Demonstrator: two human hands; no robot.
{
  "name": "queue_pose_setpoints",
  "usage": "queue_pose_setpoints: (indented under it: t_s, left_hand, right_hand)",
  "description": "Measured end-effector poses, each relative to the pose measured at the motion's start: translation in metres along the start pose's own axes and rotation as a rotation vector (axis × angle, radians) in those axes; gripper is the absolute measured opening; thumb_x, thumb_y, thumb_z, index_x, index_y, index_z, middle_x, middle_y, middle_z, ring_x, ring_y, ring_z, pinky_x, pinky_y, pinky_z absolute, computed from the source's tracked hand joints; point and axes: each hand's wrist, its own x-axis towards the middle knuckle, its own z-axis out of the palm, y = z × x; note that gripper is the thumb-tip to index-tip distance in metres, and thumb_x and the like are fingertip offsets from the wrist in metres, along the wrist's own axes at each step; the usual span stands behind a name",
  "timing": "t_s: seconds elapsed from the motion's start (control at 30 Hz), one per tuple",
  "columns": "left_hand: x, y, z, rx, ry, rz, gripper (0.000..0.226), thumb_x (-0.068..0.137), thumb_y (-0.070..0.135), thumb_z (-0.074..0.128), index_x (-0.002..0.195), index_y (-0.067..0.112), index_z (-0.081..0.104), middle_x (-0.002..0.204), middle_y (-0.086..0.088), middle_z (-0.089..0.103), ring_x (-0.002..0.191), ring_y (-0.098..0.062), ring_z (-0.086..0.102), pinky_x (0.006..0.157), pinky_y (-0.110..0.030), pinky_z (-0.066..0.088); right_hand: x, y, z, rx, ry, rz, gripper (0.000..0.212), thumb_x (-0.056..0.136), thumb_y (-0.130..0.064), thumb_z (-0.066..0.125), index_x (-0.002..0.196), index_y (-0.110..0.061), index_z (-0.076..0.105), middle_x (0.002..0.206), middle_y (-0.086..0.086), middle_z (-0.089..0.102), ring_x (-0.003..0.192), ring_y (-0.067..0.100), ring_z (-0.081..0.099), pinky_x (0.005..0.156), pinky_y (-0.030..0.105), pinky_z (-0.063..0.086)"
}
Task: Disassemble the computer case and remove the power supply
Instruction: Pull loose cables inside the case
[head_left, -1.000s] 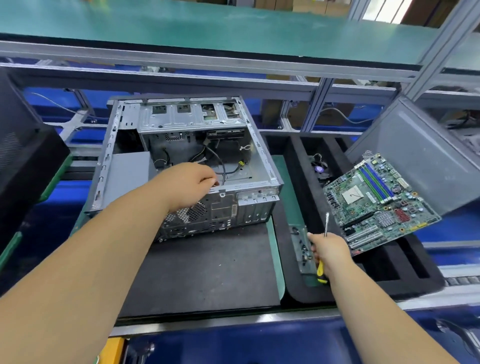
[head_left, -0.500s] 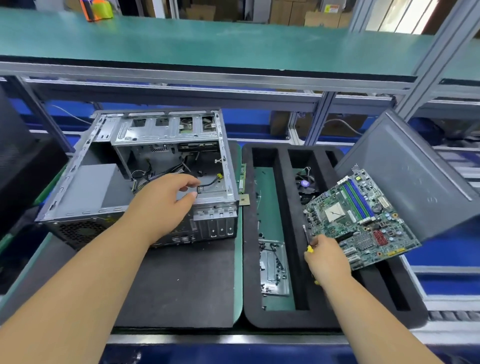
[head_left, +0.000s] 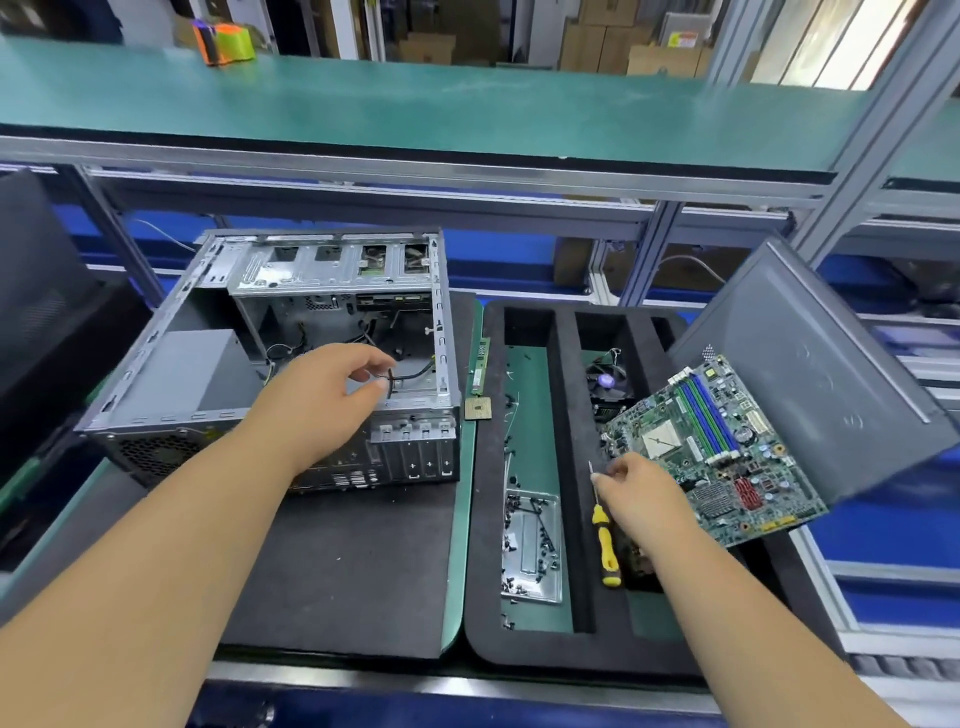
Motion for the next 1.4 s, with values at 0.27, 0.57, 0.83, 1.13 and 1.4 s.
queue_pose_setpoints:
  t_s: [0.27, 0.57, 0.83, 1.13, 1.4]
  left_hand:
    - [0.018, -0.024, -0.017, -0.069, -0.044, -0.057, 0.019, 0.091, 0.031, 0.06, 0.107, 0.041, 0.065, 0.098, 0.024, 0.062, 0.09, 0.008, 0.057, 0.07, -0.015, 0.042]
    - [0.063, -0.064, -0.047, 0.081, -0.268, -0.087, 0.006, 0.084, 0.037, 0.07, 0.09, 0.039, 0.07, 0.09, 0.021, 0.064, 0.083, -0.001, 0.06, 0.077, -0.029, 0.054]
    - [0.079, -0.111, -0.085, -0.012, -0.179, -0.005, 0.021, 0.084, 0.019, 0.072, 0.099, 0.032, 0.071, 0.085, 0.019, 0.065, 0.08, 0.0, 0.06, 0.079, -0.027, 0.052]
    - [0.079, -0.152, -0.104, -0.123, -0.154, 0.021, 0.017, 0.079, 0.032, 0.076, 0.096, 0.034, 0.071, 0.076, 0.012, 0.063, 0.068, -0.001, 0.058, 0.069, -0.027, 0.052]
    - [0.076, -0.167, -0.108, -0.239, -0.178, 0.047, 0.013, 0.084, 0.031, 0.07, 0.096, 0.035, 0.07, 0.082, 0.012, 0.063, 0.072, -0.003, 0.059, 0.075, -0.029, 0.054]
  right_hand:
    - [0.001, -0.109, -0.037, 0.213, 0.119, -0.292, 0.012, 0.094, -0.033, 0.057, 0.101, -0.029, 0.065, 0.098, -0.013, 0.065, 0.089, 0.01, 0.059, 0.077, 0.031, 0.045]
    - [-0.01, -0.228, -0.021, 0.207, 0.038, -0.573, 0.009, 0.093, -0.028, 0.06, 0.09, -0.034, 0.065, 0.086, -0.017, 0.063, 0.078, -0.001, 0.057, 0.065, 0.02, 0.041]
    - [0.006, -0.312, 0.026, -0.245, -0.36, -0.558, 0.014, 0.096, -0.028, 0.057, 0.104, -0.027, 0.068, 0.101, -0.007, 0.067, 0.092, 0.016, 0.062, 0.079, 0.031, 0.05]
    - [0.033, -0.357, 0.098, -0.852, -0.77, -0.484, 0.065, 0.097, -0.007, 0.046, 0.154, -0.032, 0.027, 0.156, 0.0, 0.037, 0.088, 0.017, 0.053, 0.062, 0.026, 0.04]
    - [0.03, -0.352, 0.105, -0.842, -0.664, -0.417, 0.058, 0.09, -0.019, 0.068, 0.143, -0.024, 0.046, 0.125, 0.006, 0.063, 0.098, 0.025, 0.061, 0.076, 0.032, 0.048]
